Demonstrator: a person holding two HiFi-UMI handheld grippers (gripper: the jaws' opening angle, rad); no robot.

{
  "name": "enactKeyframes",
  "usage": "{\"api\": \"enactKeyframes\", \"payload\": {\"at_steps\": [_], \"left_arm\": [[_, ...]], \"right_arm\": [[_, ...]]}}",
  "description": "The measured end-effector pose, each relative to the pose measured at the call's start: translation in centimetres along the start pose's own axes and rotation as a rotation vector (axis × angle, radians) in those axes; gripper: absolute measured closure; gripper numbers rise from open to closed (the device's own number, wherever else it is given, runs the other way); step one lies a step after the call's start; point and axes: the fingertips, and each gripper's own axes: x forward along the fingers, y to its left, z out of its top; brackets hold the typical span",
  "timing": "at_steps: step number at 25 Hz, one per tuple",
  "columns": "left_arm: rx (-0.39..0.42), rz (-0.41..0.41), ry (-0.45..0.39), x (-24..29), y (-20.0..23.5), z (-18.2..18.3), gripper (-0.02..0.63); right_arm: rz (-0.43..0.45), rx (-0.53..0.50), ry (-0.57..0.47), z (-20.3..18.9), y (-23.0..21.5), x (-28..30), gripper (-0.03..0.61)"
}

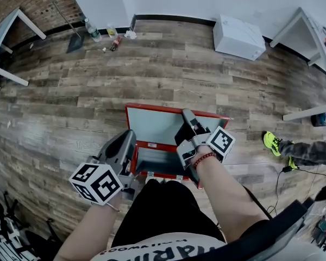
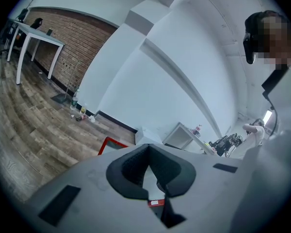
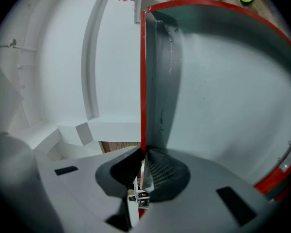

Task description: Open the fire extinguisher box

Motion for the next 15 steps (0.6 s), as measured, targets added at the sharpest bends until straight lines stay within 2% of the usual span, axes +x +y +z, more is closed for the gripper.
{"api": "enactKeyframes", "payload": {"at_steps": [15], "left_arm": [[-0.025,0.059,0.013,-0.8,2.2,-0.4,0.612]], "right_arm": [[-0.01,0.026,-0.029,1.4,-1.5,2.1,0.546]]}}
